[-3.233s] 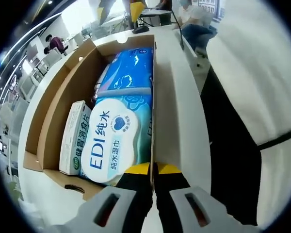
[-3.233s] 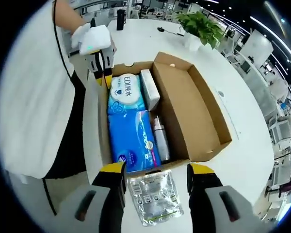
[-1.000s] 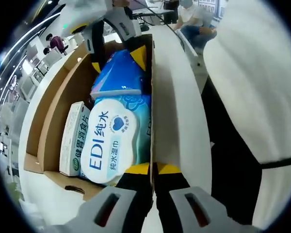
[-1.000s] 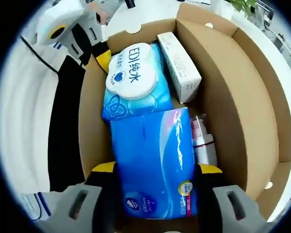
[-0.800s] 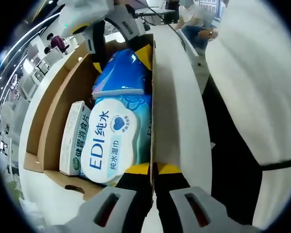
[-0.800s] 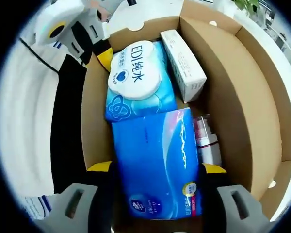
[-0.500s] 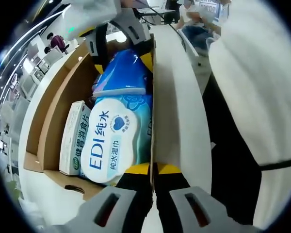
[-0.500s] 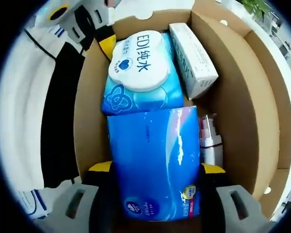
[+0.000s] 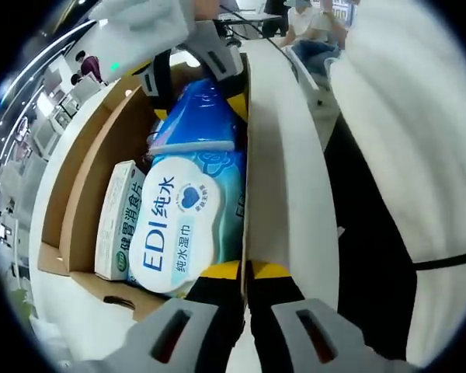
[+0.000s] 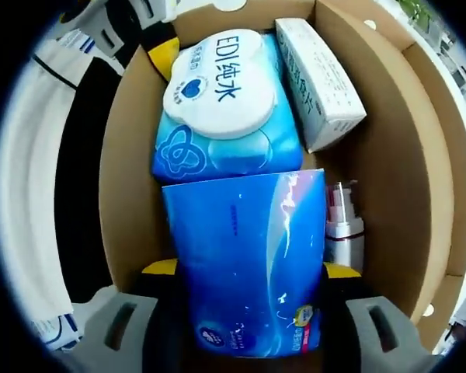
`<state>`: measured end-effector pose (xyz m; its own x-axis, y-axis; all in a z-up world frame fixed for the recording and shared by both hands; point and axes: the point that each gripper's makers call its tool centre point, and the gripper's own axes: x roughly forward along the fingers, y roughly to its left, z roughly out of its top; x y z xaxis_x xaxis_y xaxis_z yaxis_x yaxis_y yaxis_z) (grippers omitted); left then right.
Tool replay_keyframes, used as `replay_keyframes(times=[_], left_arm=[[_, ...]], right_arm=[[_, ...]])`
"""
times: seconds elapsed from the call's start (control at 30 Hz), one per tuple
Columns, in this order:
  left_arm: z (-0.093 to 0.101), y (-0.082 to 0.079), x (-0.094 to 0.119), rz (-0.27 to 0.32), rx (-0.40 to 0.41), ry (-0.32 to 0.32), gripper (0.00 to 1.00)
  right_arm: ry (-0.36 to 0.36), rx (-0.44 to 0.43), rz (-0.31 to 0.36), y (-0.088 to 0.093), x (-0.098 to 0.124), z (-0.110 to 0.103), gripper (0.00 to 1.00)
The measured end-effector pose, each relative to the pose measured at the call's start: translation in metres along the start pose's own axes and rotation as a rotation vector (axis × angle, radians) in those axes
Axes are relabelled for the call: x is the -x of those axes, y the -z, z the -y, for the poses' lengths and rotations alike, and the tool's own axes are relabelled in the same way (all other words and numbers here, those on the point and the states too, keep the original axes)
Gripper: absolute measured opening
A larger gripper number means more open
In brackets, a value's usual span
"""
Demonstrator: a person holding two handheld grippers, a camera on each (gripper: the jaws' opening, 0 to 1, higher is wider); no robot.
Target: Operate the shoe box by opening the lid, removing the specified soft item, and placing it in the target area until the item is outside and the box remains undamaged.
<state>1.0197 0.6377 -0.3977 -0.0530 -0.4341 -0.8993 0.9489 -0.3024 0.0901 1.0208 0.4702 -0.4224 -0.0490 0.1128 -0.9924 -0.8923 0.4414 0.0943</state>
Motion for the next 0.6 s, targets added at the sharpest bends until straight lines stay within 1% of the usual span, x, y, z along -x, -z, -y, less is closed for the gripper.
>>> replay_keyframes(times=[0.03, 0.1, 0.2, 0.33, 0.43, 0.53, 0.6], left_arm=[[0.0, 0.0, 0.0, 0.0, 0.0, 0.001, 0.02], [-0.0002, 0.0004, -0.0004, -0.001, 0.002, 0.004, 0.01], [-0.0003, 0.0006, -0.0005, -0.003, 0.002, 0.013, 0.01], [-0.0002, 0.0006, -0.0004, -0.003, -0.002, 0.016, 0.01], [-0.0004, 0.0007, -0.0003, -0.002, -0.005, 0.013, 0.01], [-0.0002, 0.0004, -0.0001, -0.003, -0.008, 0.013, 0.01], [-0.0002, 0.0001, 0.0002, -0.003, -0.007, 0.012, 0.01]], right_arm=[[-0.014, 0.003, -0.032, 0.0015, -0.0032, -0.0008, 0.7], [-0.025, 0.004, -0.074, 0.002, -0.0086, 0.001, 0.7], [-0.029, -0.005, -0.074, 0.0034, -0.0059, -0.0012, 0.7], [-0.032, -0.006, -0.06, 0.0034, -0.0048, -0.0016, 0.69], [-0.034, -0.009, -0.038, 0.0034, -0.0064, -0.0016, 0.69], [-0.023, -0.013, -0.023, 0.0036, -0.0068, -0.0012, 0.68], [-0.018, -0.012, 0.005, 0.0026, -0.0064, -0.0008, 0.67]])
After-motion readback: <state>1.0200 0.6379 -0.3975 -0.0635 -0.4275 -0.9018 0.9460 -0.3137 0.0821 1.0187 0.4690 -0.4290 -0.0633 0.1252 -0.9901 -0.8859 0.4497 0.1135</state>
